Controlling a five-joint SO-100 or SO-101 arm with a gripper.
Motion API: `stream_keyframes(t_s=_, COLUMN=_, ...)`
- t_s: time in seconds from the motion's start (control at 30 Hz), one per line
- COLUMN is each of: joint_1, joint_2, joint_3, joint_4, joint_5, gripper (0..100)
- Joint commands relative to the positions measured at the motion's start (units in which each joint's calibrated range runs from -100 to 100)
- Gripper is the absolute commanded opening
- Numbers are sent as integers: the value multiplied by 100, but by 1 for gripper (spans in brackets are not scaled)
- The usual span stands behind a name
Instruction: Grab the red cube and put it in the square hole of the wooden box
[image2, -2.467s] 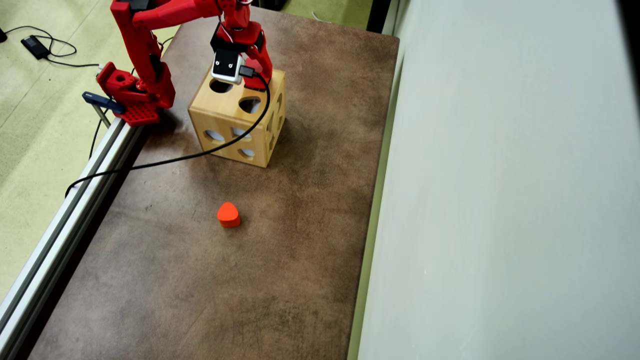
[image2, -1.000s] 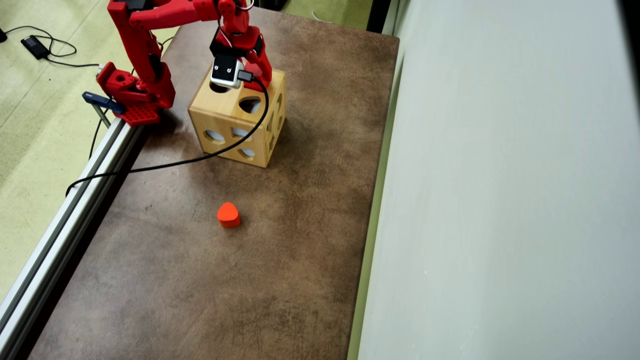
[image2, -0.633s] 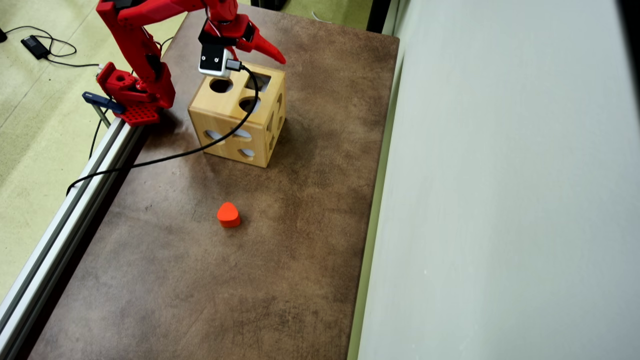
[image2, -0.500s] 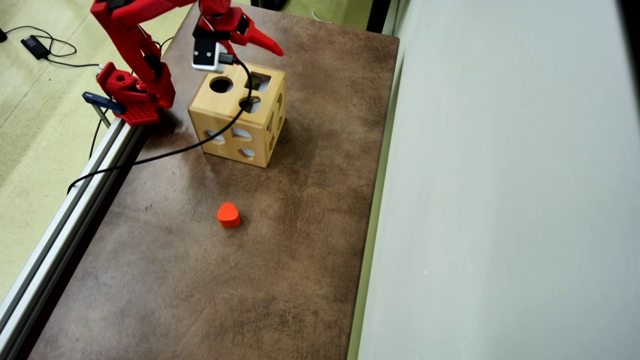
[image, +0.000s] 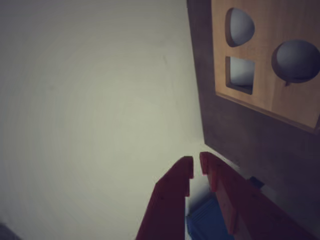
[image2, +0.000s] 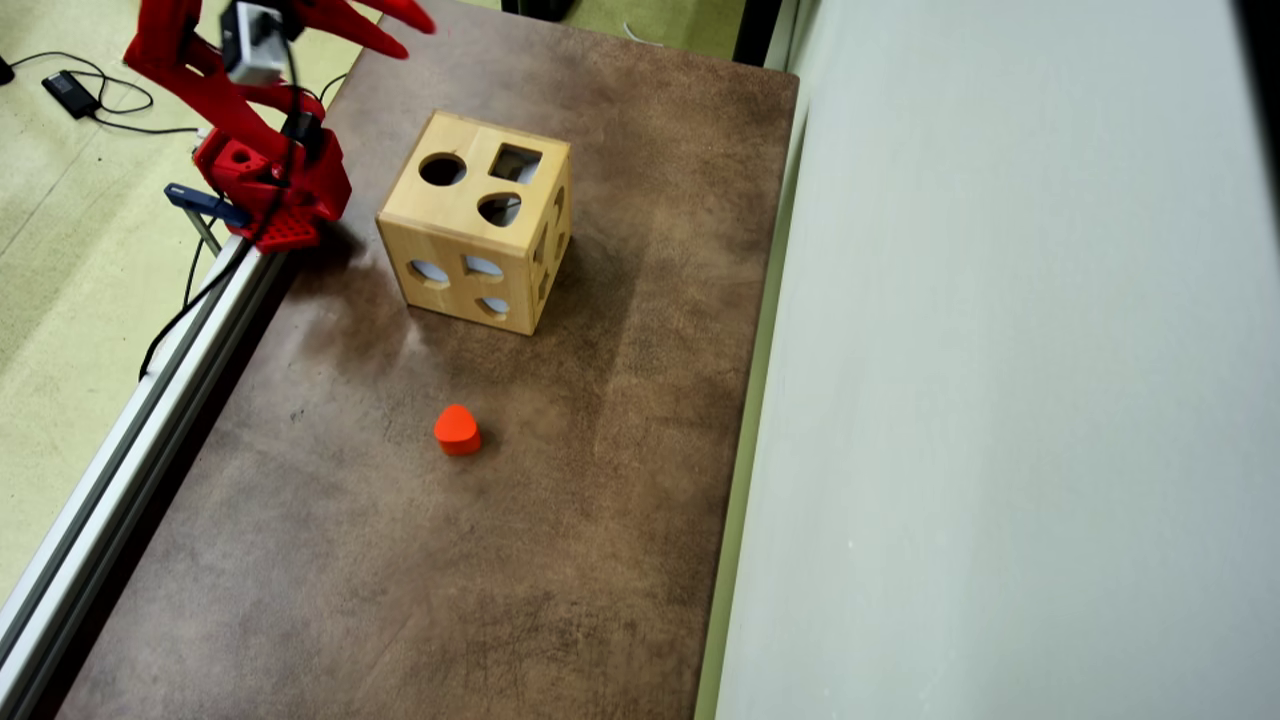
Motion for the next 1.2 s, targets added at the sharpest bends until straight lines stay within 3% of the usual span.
stream_keyframes(t_s=0.0, joint_1=10, joint_2=-390, joint_3=25, joint_4=-22, joint_5=49, gripper=2)
stream_keyframes(t_s=0.33, joint_1=17, joint_2=-2726, joint_3=2056, joint_4=-14, joint_5=816, gripper=2)
stream_keyframes(t_s=0.5, joint_1=24, joint_2=-3303, joint_3=2396, joint_4=3, joint_5=781, gripper=2)
stream_keyframes(t_s=0.7, joint_1=17, joint_2=-3337, joint_3=2387, joint_4=493, joint_5=190, gripper=2)
stream_keyframes(t_s=1.17, joint_1=10, joint_2=-3813, joint_3=2360, joint_4=501, joint_5=166, gripper=2)
